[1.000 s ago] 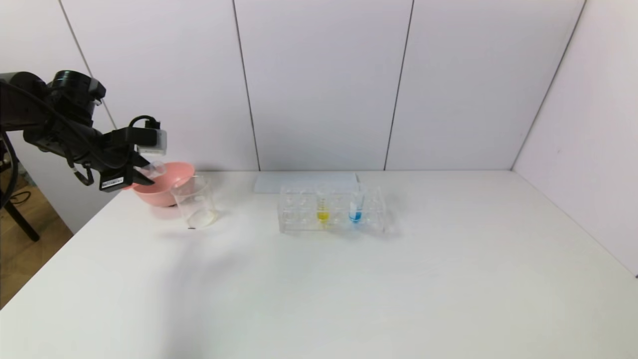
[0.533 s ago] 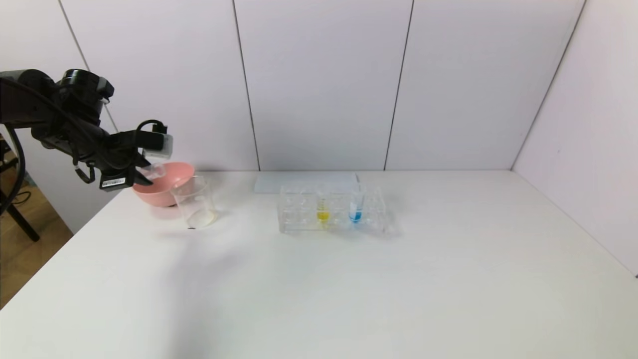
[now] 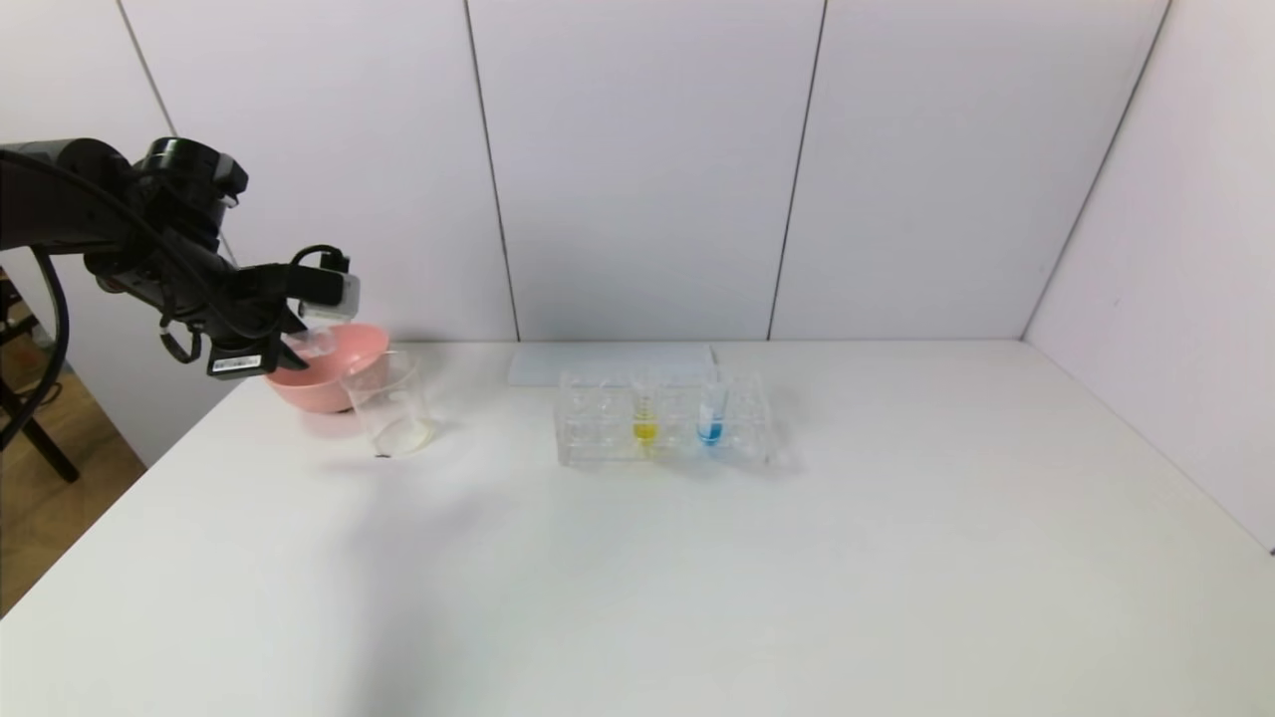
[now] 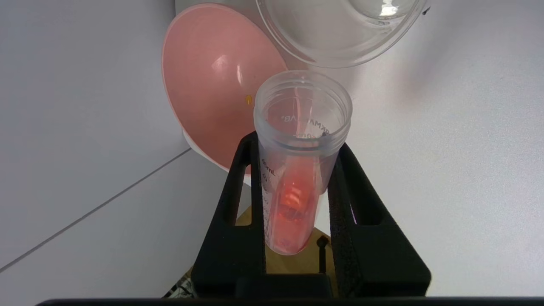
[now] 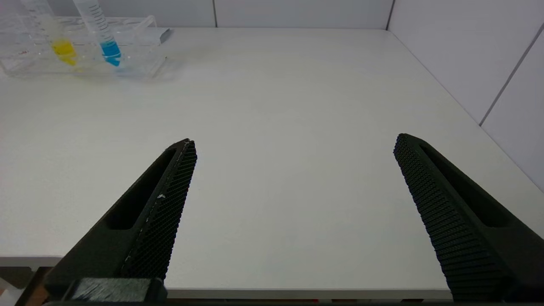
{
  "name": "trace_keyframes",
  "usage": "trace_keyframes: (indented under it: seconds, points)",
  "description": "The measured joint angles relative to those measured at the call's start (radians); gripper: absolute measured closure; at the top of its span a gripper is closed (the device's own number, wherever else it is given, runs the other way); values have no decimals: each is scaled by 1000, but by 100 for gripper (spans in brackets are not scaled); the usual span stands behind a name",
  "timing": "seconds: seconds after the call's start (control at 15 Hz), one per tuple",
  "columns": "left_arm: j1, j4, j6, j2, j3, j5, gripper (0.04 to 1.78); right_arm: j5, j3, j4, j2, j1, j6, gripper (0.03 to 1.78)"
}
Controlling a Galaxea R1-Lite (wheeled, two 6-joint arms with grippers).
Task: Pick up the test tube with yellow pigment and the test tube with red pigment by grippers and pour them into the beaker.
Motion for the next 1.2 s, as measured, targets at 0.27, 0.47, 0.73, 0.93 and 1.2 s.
trace_keyframes:
  seconds: [0.27,0.47,0.73,0.93,1.2]
  points:
    - [-12,0,0,7,-3,44,138,0,0,0,0,0,0,11]
    - [-26,5,5,14,-14,73,138,0,0,0,0,0,0,11]
    - [-43,32,8,28,-39,110,138,0,0,0,0,0,0,11]
    - [-51,31,8,33,-41,136,138,0,0,0,0,0,0,11]
    - [-57,27,9,36,-43,136,138,0,0,0,0,0,0,11]
